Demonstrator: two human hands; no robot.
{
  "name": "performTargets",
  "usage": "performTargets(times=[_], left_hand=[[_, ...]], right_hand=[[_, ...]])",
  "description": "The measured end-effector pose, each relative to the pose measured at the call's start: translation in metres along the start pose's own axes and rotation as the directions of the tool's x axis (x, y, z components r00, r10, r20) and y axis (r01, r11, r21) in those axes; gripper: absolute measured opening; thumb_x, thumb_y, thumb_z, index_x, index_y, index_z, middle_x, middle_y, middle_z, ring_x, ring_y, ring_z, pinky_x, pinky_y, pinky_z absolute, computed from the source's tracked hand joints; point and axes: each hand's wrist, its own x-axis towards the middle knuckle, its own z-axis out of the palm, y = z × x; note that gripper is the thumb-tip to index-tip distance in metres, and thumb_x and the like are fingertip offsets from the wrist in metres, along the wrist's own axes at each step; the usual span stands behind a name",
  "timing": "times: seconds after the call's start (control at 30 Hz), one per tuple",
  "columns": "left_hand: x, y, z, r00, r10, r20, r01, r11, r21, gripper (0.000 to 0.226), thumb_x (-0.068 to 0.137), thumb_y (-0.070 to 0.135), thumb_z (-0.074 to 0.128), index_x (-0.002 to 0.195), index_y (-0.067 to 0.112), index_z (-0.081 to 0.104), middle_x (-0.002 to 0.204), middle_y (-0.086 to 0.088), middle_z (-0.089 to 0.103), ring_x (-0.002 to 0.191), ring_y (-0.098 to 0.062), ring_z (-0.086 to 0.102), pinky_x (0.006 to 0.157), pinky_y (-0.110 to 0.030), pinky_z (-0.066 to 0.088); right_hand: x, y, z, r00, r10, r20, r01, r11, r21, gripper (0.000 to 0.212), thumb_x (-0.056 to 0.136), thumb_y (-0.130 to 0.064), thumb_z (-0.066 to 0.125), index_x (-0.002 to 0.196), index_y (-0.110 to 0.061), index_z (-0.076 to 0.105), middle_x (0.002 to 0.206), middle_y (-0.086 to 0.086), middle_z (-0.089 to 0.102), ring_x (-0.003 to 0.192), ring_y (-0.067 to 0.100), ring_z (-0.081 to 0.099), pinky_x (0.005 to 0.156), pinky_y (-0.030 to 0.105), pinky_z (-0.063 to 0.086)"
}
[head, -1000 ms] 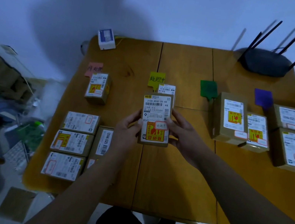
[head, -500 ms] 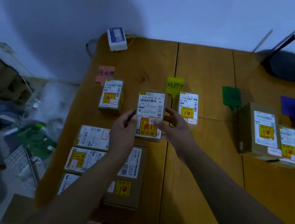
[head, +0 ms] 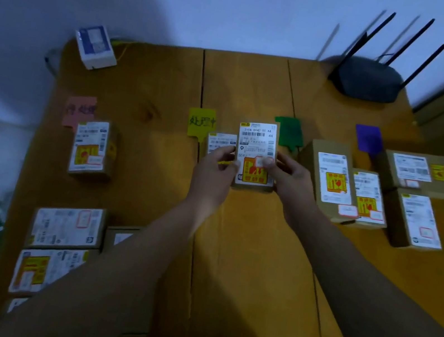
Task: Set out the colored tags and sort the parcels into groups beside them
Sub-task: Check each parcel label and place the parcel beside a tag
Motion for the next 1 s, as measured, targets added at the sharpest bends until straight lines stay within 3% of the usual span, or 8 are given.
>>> performTargets(times=[0.17, 0.3, 0.47, 0.6, 0.7, 0.8, 0.9, 1.0], left_hand=[[0.027, -0.002, 0.039, 0.996, -0.014, -0.088, 0.030, 0.982, 0.187, 0.036, 0.098, 0.021, 0.067, 0.134, 0.016, 0.067, 0.126, -0.001, 0.070, 0.118, -0.020, 0.065, 0.097, -0.046, 0.057], [0.043, -0.016, 0.032, 0.931, -0.062, -0.360, 0.176, 0.940, 0.293, 0.046, 0.091, 0.021, 0.069, 0.137, 0.022, 0.063, 0.135, -0.007, 0.061, 0.128, -0.028, 0.056, 0.107, -0.046, 0.046], [0.045, -0.042, 0.015, 0.918, -0.250, -0.308, 0.303, 0.943, 0.140, 0.049, 0.092, 0.016, 0.066, 0.140, 0.023, 0.056, 0.125, 0.000, 0.068, 0.101, -0.017, 0.068, 0.087, -0.037, 0.058], [0.040, -0.050, 0.013, 0.931, -0.240, -0.276, 0.273, 0.958, 0.089, 0.049, 0.094, 0.014, 0.065, 0.141, 0.024, 0.056, 0.099, 0.025, 0.059, 0.088, -0.002, 0.065, 0.072, -0.026, 0.053], [0.028, -0.045, -0.003, 0.931, -0.200, -0.305, 0.238, 0.967, 0.091, 0.049, 0.095, 0.013, 0.066, 0.142, 0.019, 0.056, 0.113, 0.012, 0.057, 0.102, -0.007, 0.058, 0.077, -0.018, 0.043], [0.004, -0.043, -0.045, 0.945, -0.085, -0.316, 0.121, 0.988, 0.095, 0.039, 0.096, 0.009, 0.066, 0.134, 0.016, 0.064, 0.117, 0.003, 0.062, 0.106, -0.011, 0.060, 0.077, -0.015, 0.045], [-0.034, -0.051, -0.117, 0.935, 0.031, -0.352, 0.035, 0.983, 0.181, 0.033, 0.097, 0.007, 0.064, 0.127, 0.019, 0.070, 0.119, 0.002, 0.070, 0.105, -0.008, 0.064, 0.085, -0.012, 0.049], [-0.074, -0.076, -0.197, 0.894, 0.122, -0.431, 0.063, 0.919, 0.390, 0.030, 0.097, 0.008, 0.063, 0.125, 0.015, 0.072, 0.118, -0.005, 0.073, 0.106, -0.015, 0.067, 0.092, -0.024, 0.053]], right_hand=[[0.046, 0.008, -0.019, 1.000, 0.029, -0.005, -0.029, 0.999, -0.028, 0.035, 0.099, -0.025, 0.071, 0.132, -0.016, 0.070, 0.119, 0.006, 0.077, 0.106, 0.022, 0.076, 0.099, 0.047, 0.061], [0.078, 0.022, -0.016, 0.994, 0.106, 0.022, -0.104, 0.989, -0.102, 0.040, 0.101, -0.027, 0.068, 0.139, -0.015, 0.065, 0.128, 0.008, 0.074, 0.113, 0.026, 0.072, 0.101, 0.047, 0.059], [0.092, 0.038, -0.010, 0.974, 0.207, 0.092, -0.196, 0.973, -0.119, 0.041, 0.102, -0.024, 0.066, 0.142, -0.014, 0.061, 0.123, 0.006, 0.075, 0.097, 0.018, 0.075, 0.078, 0.031, 0.061], [0.088, 0.046, -0.009, 0.977, 0.196, 0.090, -0.177, 0.967, -0.183, 0.046, 0.103, -0.029, 0.065, 0.146, -0.017, 0.057, 0.125, 0.004, 0.073, 0.102, 0.019, 0.073, 0.087, 0.036, 0.061], [0.079, 0.043, -0.005, 0.996, 0.063, -0.066, -0.083, 0.926, -0.369, 0.054, 0.098, -0.035, 0.069, 0.147, -0.017, 0.056, 0.141, 0.011, 0.063, 0.124, 0.029, 0.063, 0.105, 0.048, 0.053], [0.051, 0.034, 0.011, 0.958, -0.224, -0.179, 0.113, 0.869, -0.482, 0.047, 0.097, -0.030, 0.067, 0.141, -0.015, 0.059, 0.140, 0.014, 0.055, 0.129, 0.032, 0.055, 0.109, 0.046, 0.046], [0.010, 0.026, 0.050, 0.924, -0.371, -0.095, 0.300, 0.855, -0.423, 0.038, 0.098, -0.020, 0.066, 0.135, -0.013, 0.062, 0.134, 0.011, 0.059, 0.123, 0.027, 0.057, 0.105, 0.046, 0.048], [-0.028, 0.026, 0.103, 0.937, -0.343, 0.067, 0.344, 0.870, -0.354, 0.035, 0.098, -0.018, 0.068, 0.131, -0.011, 0.064, 0.129, 0.010, 0.063, 0.115, 0.024, 0.060, 0.101, 0.044, 0.050]])
